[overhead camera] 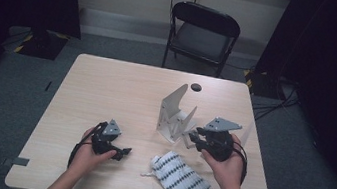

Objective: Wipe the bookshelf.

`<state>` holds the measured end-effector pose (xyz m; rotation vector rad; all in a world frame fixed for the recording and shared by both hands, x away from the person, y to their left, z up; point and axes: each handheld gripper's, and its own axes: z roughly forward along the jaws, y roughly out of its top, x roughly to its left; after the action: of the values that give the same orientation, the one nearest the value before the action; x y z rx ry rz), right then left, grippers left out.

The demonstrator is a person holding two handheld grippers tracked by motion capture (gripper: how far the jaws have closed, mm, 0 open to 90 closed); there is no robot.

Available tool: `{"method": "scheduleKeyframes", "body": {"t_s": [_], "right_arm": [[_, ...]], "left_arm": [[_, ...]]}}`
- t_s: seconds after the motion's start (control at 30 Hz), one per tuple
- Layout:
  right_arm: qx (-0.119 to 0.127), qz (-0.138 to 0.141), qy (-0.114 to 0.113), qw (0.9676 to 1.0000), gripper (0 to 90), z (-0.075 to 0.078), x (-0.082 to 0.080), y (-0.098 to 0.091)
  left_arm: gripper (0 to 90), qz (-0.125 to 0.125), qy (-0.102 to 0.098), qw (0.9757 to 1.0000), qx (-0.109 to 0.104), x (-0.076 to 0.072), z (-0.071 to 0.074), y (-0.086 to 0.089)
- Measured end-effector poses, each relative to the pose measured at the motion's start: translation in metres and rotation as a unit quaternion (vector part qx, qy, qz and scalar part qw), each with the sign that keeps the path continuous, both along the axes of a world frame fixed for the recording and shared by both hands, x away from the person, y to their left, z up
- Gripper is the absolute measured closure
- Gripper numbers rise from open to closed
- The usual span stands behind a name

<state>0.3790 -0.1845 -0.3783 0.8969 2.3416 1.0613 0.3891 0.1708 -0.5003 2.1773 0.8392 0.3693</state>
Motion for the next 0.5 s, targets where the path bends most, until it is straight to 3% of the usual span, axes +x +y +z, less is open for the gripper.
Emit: {"method": "scheduleKeyframes", "body": {"t_s": [0.27, 0.5], "right_arm": [[-0.011, 0.002, 0.009, 0.9999, 72.8, -0.0059, 0.0057, 0.005], [-0.002, 0.003, 0.017, 0.9998, 81.8, -0.0033, 0.009, 0.0025]], "left_arm": [[16.4, -0.001, 0.0, 1.0, 0.002, 0.0002, 0.0001, 0.0003], [16.4, 0.0, 0.0, 1.0, -0.001, 0.0, -0.0001, -0.0001]]}}
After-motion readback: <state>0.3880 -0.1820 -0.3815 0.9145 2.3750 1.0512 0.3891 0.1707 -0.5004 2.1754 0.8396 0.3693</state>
